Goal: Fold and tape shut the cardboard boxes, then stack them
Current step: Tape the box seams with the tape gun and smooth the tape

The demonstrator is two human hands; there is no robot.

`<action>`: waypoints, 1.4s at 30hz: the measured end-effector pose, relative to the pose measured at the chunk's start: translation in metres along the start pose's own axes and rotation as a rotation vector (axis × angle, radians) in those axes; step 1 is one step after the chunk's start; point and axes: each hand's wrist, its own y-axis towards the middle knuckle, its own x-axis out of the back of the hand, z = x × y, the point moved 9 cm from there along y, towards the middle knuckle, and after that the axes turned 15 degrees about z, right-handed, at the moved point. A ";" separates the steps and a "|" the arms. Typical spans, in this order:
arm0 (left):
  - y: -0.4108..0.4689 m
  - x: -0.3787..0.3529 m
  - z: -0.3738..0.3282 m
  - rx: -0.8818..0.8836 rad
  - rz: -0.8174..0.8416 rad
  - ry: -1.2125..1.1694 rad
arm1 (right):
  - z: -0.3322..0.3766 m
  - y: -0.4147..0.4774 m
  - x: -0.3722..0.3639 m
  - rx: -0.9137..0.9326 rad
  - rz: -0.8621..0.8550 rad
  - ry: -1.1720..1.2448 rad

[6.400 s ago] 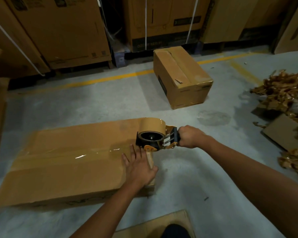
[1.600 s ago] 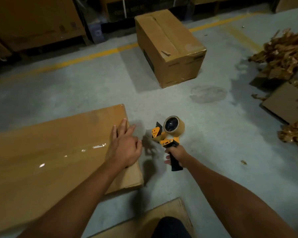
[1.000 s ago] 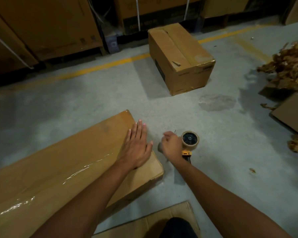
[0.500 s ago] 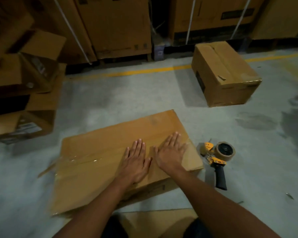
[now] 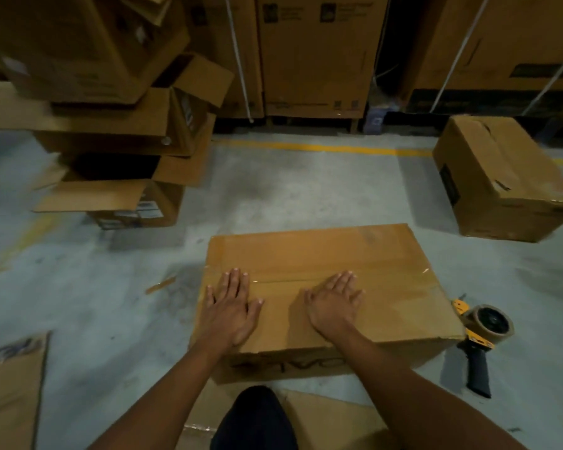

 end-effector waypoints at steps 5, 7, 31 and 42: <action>-0.006 0.004 0.046 0.207 -0.048 -0.240 | 0.104 -0.028 -0.038 0.347 0.033 -0.232; -0.006 0.008 0.056 0.181 -0.065 -0.347 | 0.131 -0.040 -0.053 0.530 0.060 -0.334; 0.095 0.011 -0.111 0.208 -0.213 -1.073 | -0.042 0.057 0.047 -0.034 -0.112 -0.041; 0.079 0.001 -0.291 -0.191 -0.177 -0.383 | -0.199 0.059 0.101 -0.096 -0.423 0.094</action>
